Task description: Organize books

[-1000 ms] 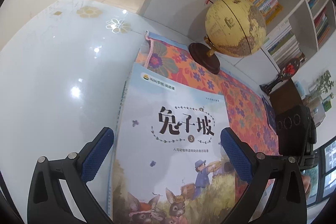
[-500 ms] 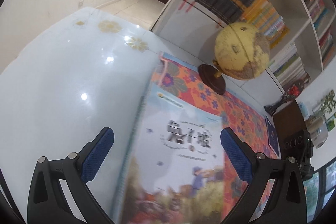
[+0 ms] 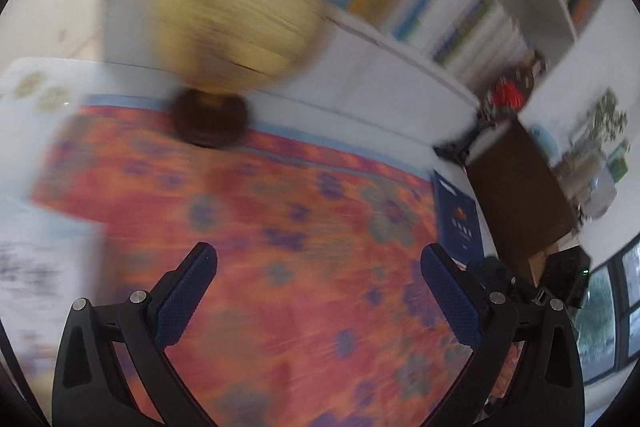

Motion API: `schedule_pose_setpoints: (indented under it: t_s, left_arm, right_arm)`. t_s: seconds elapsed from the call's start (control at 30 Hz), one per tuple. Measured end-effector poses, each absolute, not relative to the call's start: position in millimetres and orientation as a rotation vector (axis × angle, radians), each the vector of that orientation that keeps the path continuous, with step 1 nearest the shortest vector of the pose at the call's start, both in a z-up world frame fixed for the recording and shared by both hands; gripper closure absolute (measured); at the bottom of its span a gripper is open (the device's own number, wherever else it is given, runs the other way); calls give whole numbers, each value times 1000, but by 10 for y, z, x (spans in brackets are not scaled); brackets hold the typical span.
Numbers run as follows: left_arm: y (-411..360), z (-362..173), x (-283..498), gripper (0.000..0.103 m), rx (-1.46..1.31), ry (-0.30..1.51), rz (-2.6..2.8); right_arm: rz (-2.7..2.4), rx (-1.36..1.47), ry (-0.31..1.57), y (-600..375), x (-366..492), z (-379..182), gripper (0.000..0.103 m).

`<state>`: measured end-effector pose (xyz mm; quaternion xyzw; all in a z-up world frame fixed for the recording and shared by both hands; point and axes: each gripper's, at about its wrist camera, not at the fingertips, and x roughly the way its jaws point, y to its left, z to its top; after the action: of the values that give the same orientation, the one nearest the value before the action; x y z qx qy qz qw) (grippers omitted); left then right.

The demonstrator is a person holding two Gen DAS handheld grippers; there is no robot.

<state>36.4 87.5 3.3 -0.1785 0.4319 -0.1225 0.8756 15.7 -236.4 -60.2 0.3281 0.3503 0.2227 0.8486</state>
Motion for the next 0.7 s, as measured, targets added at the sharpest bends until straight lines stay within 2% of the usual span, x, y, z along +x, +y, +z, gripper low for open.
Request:
schedule_pose_setpoints:
  t_s: [0.13,0.27,0.33,0.5,0.57,0.7]
  left_arm:
    - [-175,-164,691,2,-260,846,-308]
    - [-1021,-562,1034,1,-171,894,-357]
    - [-1287,-741,1192,1,-165,909,-358]
    - [-1703,-1185,1431,1,-221,986,-338]
    - [-1810,-1171,1314,1,-126,921,-305]
    - [-1902,-1172,1271,1,-49,939,-319]
  right_arm:
    - [277,568,673,-3071,318,-738,53]
    - [218,658,646,-3703,424,-1088,52]
    - [192,621,692,-3861,542,-1180,52]
    - [102,473,687,-3916,557,-1180,52]
    - [78,460,718,-3927,586,-1264,52]
    - [47,432,769,-3937,637,-1386,52]
